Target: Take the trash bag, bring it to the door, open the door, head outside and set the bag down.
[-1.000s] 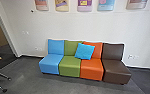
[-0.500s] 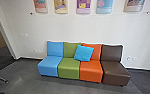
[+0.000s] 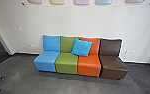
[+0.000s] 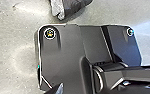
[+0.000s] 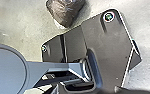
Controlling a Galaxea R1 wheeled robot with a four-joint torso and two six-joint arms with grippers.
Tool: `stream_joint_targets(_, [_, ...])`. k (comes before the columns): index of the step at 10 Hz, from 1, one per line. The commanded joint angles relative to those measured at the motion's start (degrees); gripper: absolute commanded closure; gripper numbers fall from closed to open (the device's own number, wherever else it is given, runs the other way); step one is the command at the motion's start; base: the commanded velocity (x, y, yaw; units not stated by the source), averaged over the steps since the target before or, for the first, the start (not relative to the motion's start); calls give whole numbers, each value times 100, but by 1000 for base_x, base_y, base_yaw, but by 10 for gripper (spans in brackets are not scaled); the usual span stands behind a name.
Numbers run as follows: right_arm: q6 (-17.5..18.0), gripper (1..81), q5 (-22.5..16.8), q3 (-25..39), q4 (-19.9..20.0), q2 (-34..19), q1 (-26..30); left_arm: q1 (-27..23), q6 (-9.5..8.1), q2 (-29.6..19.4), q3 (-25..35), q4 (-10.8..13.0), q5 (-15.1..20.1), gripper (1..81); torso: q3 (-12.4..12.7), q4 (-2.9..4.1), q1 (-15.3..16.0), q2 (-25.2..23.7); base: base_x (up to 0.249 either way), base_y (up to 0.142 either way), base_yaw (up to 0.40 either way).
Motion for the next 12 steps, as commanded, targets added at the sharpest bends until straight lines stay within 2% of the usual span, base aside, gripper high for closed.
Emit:
stream_joint_targets(1, [19, 10, -303, 511, 74, -469, 270, -315, -132, -180, 43, -23, 457, 10, 26, 5, 352, -544, 0, 0, 0])
stream_joint_targets(3, [18, 10, -311, 949, 197, -803, 446, -456, -141, -320, 260, -23, 492, 10, -230, -26, 551, -846, 0, 0, 0])
stream_joint_targets(5, [54, 10, -320, 1232, 311, -944, 630, -588, -229, -558, 746, -58, 483, 10, -304, -28, 758, -1172, 0, 0, 0])
stream_joint_targets(7, [54, 10, -311, 1592, 390, -1164, 692, -834, -589, -883, 1097, -120, 510, 10, -311, -28, 1008, -1568, 0, 0, 0])
stream_joint_targets(9, [45, 10, -311, 2003, 338, -1565, 824, -1255, -624, -849, 1114, -120, 1184, 10, -311, -28, 1275, -1992, 0, 0, 0])
stream_joint_targets(10, [45, 10, -320, 2128, 311, -1788, 955, -1361, -633, -839, 1176, -181, 1213, 10, -311, -28, 1390, -2177, 0, 0, 0])
stream_joint_targets(11, [45, 10, -337, 2180, 320, -2050, 1131, -1441, -633, -805, 1229, -390, 1204, 10, -311, -28, 1515, -2374, 0, 0, 0])
stream_joint_targets(12, [45, 10, -520, 2234, 320, -2261, 1289, -1502, -633, -725, 1220, -559, 1213, 10, -311, -30, 1642, -2575, 0, 0, 0])
